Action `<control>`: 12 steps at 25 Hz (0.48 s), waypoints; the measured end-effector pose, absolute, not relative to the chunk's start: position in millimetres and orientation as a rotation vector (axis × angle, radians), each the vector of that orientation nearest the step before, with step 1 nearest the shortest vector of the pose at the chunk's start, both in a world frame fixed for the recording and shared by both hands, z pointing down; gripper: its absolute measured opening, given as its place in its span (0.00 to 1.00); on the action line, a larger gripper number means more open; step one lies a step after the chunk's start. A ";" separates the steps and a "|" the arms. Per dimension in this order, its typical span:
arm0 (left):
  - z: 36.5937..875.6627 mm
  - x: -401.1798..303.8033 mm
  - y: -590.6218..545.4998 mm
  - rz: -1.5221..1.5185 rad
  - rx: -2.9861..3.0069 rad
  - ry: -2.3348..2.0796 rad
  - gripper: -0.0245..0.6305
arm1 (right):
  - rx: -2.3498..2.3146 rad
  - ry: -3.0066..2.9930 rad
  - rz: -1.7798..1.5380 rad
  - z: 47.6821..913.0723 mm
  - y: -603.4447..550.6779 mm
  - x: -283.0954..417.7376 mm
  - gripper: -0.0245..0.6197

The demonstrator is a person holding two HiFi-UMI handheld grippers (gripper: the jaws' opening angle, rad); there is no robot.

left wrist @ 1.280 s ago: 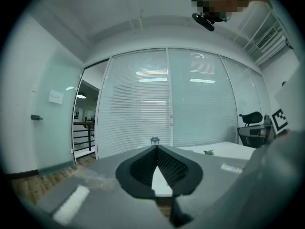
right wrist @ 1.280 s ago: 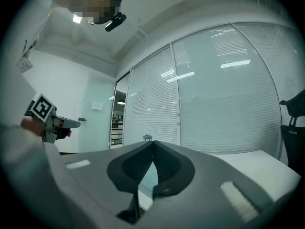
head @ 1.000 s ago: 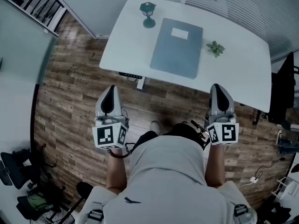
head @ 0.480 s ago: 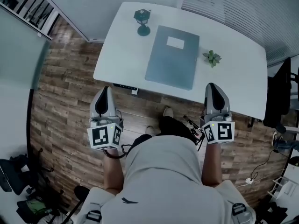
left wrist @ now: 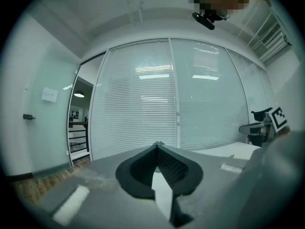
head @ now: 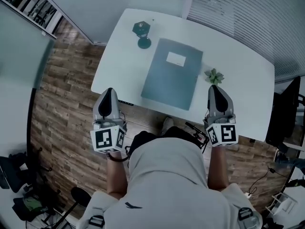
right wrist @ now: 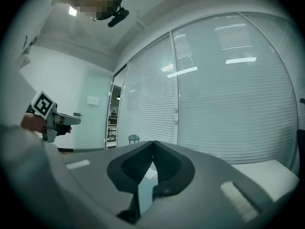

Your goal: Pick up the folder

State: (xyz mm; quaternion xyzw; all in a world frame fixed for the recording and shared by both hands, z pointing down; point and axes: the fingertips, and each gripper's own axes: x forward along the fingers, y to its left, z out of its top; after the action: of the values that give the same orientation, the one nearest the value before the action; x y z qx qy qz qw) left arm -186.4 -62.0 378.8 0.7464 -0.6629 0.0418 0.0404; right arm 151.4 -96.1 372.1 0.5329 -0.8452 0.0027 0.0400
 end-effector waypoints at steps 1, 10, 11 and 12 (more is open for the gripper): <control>379.5 -183.9 -65.7 0.137 2.285 -2.032 0.04 | 1.623 -2.596 0.016 373.4 -101.3 152.0 0.04; 407.6 -168.8 -98.7 0.185 2.285 -1.908 0.04 | 1.629 -2.571 0.086 397.4 -135.0 153.5 0.04; 409.3 -166.9 -105.0 0.176 2.299 -1.872 0.04 | 1.646 -2.562 0.100 400.4 -138.7 153.9 0.04; 411.0 -164.2 -111.9 0.169 2.314 -1.830 0.04 | 1.664 -2.554 0.115 402.8 -142.2 153.9 0.04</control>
State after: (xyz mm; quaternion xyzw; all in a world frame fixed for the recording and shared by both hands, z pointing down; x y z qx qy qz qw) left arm -164.2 -111.9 411.0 0.7797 -0.6165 0.0570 0.0933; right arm 153.9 -142.2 402.8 0.5449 -0.8364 0.0376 0.0456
